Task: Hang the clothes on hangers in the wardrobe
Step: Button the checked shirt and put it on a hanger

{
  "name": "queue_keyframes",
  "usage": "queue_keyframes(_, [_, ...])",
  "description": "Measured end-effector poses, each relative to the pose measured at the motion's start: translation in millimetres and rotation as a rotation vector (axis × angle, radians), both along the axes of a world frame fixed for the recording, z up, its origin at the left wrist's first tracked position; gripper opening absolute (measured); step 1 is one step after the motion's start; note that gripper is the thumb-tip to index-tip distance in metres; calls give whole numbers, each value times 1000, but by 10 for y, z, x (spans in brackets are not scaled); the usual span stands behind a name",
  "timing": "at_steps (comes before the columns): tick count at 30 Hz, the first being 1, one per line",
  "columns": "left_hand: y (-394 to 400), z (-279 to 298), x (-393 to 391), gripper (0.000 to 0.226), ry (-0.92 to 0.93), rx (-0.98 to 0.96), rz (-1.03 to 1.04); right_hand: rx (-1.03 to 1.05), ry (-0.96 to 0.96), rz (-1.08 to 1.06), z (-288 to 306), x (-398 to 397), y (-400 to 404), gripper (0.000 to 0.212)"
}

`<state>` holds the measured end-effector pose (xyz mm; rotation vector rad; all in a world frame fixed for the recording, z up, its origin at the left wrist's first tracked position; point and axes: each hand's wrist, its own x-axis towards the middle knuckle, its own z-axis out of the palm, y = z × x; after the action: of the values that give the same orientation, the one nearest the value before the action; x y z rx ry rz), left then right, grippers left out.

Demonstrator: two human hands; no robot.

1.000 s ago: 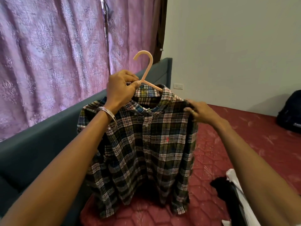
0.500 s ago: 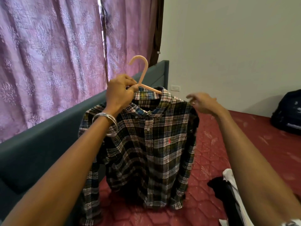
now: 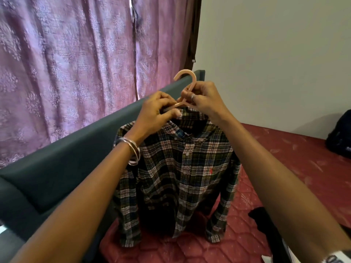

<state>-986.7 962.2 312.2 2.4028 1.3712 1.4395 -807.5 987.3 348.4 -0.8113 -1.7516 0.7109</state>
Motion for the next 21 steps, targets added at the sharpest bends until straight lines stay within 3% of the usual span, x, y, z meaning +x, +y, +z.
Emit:
queue_keyframes(3, [-132, -365, -258, 87, 183, 63, 381, -85, 54, -13, -3, 17, -2, 14])
queue_keyframes(5, [-193, -610, -445, 83, 233, 91, 629, -110, 74, -9, 3, 53, 2, 13])
queue_keyframes(7, [-204, -753, -567, 64, 222, 108, 769, -122, 71, -2, 14, 66, -4, 13])
queue_keyframes(11, [-128, -741, -706, 17, 148, 229, 654, -135, 80, 0, 37, 7, -30, 14])
queue_keyframes(14, [-95, -658, -770, 31, 201, 247, 590, -149, 123, -27, 47, 1, -45, 14])
queue_keyframes(17, [-131, -731, -686, 53, 406, 254, 698, -173, 166, -44, 57, -7, -74, 14])
queue_keyframes(21, [-94, -783, -534, 45, 444, 260, 895, -214, 179, 2, 54, -10, -143, 15])
